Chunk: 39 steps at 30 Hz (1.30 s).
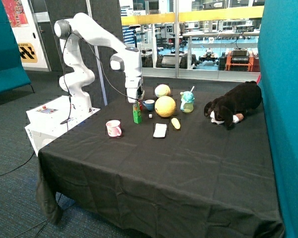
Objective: Stack green blocks
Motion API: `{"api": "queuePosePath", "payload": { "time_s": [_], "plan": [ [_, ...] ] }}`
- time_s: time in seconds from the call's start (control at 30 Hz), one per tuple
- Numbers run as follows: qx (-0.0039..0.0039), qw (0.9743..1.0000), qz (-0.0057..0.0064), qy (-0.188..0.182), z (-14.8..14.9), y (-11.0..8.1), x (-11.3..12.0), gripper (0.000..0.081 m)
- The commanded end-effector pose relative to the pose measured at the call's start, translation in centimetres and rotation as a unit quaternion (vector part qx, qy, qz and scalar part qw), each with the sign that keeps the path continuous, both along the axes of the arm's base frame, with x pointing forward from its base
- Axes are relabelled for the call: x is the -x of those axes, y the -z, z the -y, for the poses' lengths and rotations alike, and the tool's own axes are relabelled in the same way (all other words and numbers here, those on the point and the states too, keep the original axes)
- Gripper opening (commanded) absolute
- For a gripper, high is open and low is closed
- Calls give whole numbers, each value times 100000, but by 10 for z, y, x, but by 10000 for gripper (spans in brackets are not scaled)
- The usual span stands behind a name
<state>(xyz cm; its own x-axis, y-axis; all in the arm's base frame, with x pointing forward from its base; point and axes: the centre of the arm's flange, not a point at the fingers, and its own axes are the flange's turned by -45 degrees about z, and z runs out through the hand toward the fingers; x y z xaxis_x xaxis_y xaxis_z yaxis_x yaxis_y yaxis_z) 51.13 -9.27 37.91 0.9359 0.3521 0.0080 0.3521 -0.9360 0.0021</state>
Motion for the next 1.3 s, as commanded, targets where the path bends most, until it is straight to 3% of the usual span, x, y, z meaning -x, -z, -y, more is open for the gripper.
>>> {"api": "queuePosePath", "payload": {
  "time_s": [0.0, 0.23, 0.7, 0.87, 0.9, 0.93, 1.27],
  "plan": [
    [43, 99999, -411, 167, 0, -5, 0, 808],
    [44, 99999, -411, -73, 0, -9, 4, 808],
    [50, 99988, -410, -1477, 0, -43, 14, 808],
    [52, 99982, -410, -1852, -2, -44, 26, 808],
    [43, 99999, -411, 265, -2, -44, 29, 808],
    [52, 99980, -410, -1940, -1, -45, 33, 808],
    [51, 99985, -410, -1677, 13, -46, 53, 808]
  ]
}}
